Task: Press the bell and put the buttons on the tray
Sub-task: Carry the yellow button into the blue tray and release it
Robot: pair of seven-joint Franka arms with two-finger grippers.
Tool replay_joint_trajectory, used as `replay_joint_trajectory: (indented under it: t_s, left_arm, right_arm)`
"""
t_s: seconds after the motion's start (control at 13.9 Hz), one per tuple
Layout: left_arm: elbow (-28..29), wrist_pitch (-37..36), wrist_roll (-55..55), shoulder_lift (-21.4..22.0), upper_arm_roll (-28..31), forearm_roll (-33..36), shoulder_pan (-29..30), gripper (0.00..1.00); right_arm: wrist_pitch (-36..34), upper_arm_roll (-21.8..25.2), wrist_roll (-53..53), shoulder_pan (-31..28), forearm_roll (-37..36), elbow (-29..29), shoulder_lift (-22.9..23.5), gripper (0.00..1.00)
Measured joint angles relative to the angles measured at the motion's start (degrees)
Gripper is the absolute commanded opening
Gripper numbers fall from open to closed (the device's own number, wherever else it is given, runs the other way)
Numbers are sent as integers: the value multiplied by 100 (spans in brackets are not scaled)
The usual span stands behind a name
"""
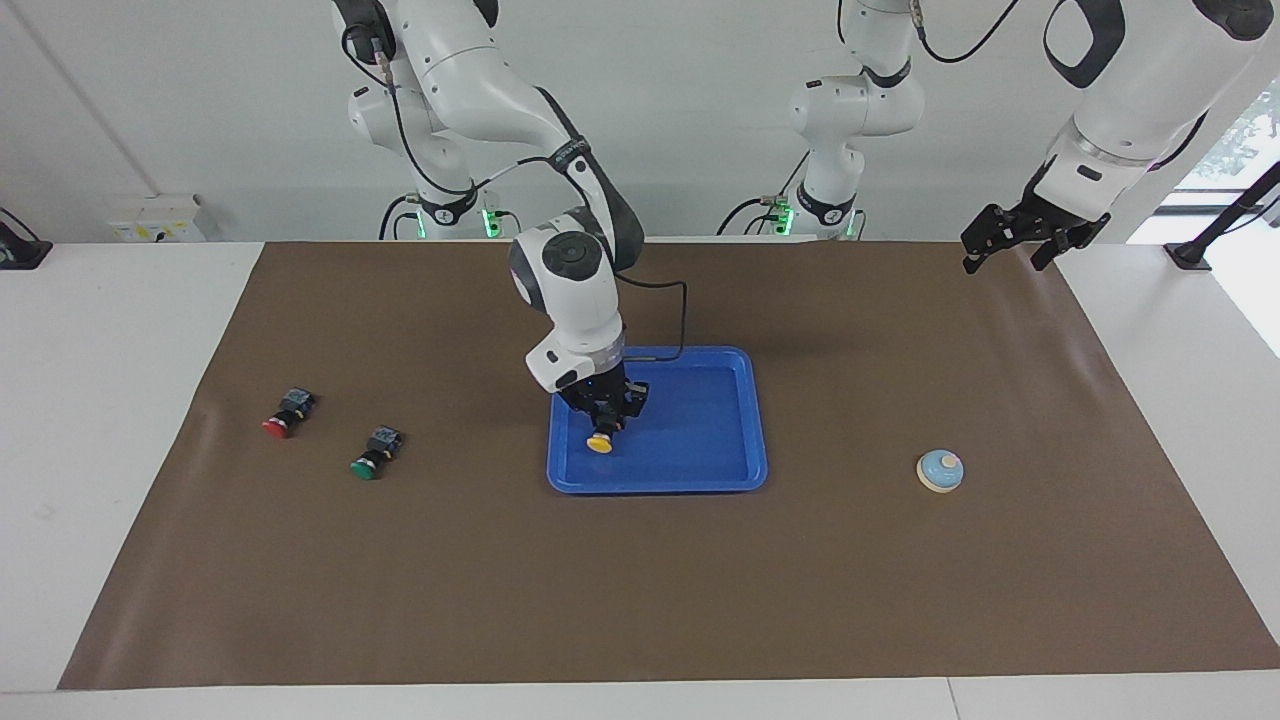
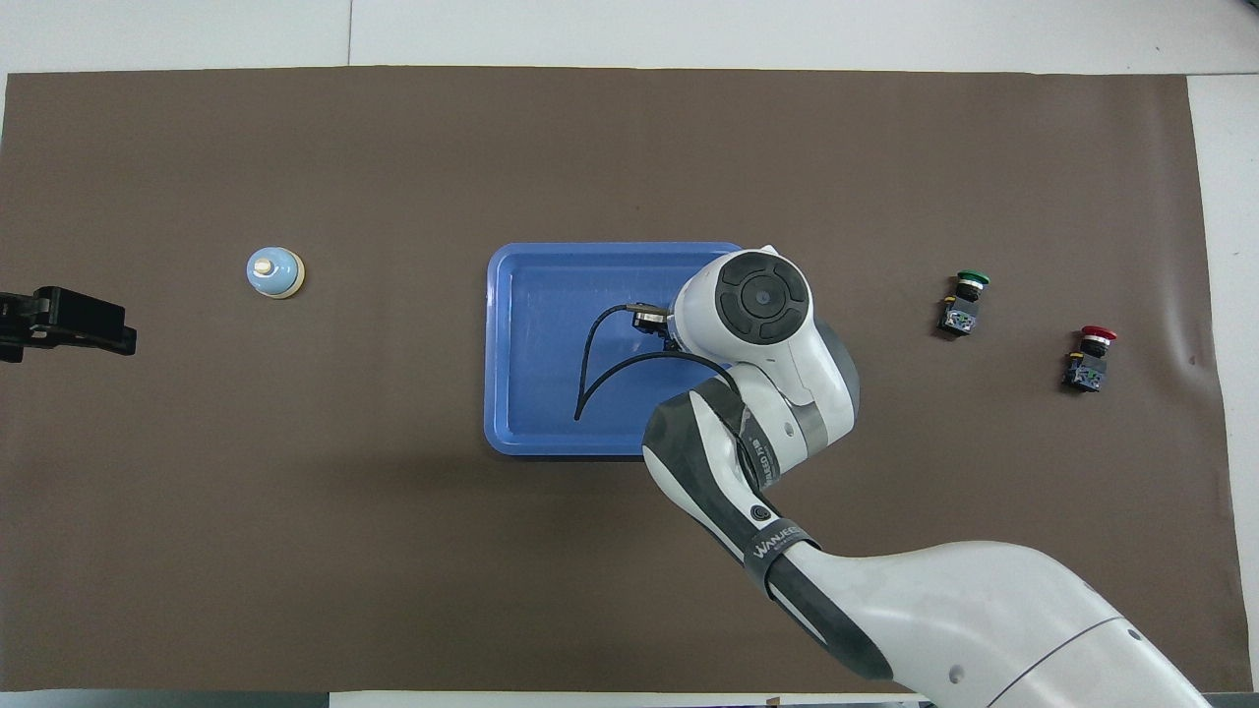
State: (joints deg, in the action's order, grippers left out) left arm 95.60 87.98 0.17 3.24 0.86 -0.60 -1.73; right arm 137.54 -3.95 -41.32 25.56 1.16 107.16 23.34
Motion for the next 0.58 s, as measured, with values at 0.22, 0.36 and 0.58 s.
replay_joint_trajectory:
  t_s: [0.22, 0.36, 0.58]
  left_arm:
    - [0, 0, 0, 0, 0, 0, 0, 100]
    - [0, 0, 0, 0, 0, 0, 0, 100]
    - [0, 0, 0, 0, 0, 0, 0, 100]
  right_arm:
    - [219, 0, 0, 0, 0, 176, 4, 0]
    - [311, 0, -2, 0, 0, 251, 4, 99]
    - [302, 0, -39, 0, 0, 247, 1, 100]
